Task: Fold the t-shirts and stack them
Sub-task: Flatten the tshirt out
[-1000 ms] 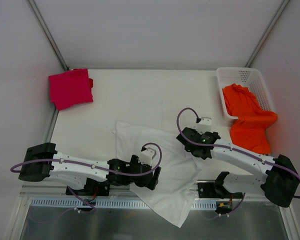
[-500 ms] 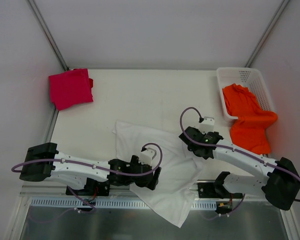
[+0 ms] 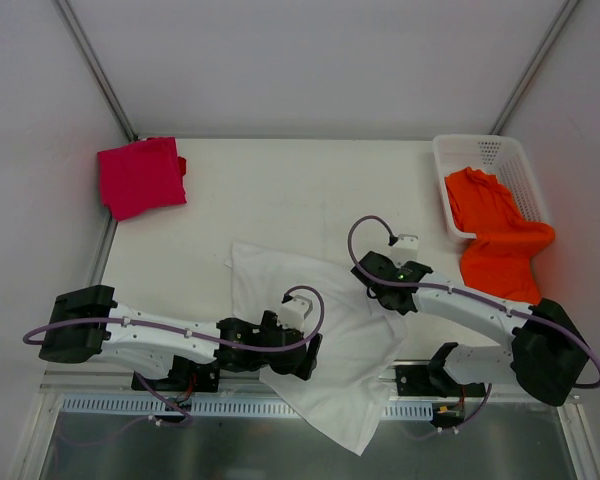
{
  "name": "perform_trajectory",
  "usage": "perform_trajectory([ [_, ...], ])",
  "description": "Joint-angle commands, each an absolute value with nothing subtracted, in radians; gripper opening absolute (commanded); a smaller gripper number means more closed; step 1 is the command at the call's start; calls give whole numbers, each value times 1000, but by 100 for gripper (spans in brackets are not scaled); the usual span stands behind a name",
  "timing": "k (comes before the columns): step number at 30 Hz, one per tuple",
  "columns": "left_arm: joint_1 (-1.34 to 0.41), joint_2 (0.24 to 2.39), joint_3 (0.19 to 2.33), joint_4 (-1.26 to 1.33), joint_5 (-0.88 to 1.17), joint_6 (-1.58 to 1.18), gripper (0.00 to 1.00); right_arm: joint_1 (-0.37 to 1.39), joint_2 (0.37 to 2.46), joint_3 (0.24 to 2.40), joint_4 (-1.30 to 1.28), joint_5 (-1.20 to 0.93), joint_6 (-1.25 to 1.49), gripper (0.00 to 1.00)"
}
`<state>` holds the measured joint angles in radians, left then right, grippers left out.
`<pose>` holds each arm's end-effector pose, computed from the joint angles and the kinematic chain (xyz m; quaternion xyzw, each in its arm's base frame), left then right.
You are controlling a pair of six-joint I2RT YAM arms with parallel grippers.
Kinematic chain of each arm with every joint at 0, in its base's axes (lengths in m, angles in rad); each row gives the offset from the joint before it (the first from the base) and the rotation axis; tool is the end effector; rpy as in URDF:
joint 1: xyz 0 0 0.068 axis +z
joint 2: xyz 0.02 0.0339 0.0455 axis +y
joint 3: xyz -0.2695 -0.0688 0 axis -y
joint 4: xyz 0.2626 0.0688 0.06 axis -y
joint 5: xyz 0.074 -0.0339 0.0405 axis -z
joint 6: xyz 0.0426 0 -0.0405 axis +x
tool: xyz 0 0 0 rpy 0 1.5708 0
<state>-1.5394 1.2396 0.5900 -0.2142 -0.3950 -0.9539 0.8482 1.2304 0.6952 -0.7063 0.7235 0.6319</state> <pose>0.0243 -0.2507 0.1711 0.2004 0.9004 -0.2631 0.2826 0.1671 0.1469 0.1850 -0.0419 0.9235 -0.1544 0.3486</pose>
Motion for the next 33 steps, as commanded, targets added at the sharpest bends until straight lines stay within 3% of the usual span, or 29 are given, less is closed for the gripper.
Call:
perform_trajectory([
  [1,-1551,1229,578,-201,-403,-966,99,839,1250,689,-677,710,626,8],
  [2,-1551,1227,578,-201,-402,-966,99,838,1259,689,-675,706,629,0],
  [8,-1552,1189,589,-204,-358,-960,99,836,1266,683,-667,709,630,0],
  [12,-1606,1153,705,-207,-258,-979,99,831,1259,681,-667,715,621,0],
  [18,-1716,1363,918,-236,-16,-999,95,825,1261,686,-669,716,612,0],
  [33,-1784,1647,1060,-297,23,-910,95,824,1206,649,-666,698,629,0],
])
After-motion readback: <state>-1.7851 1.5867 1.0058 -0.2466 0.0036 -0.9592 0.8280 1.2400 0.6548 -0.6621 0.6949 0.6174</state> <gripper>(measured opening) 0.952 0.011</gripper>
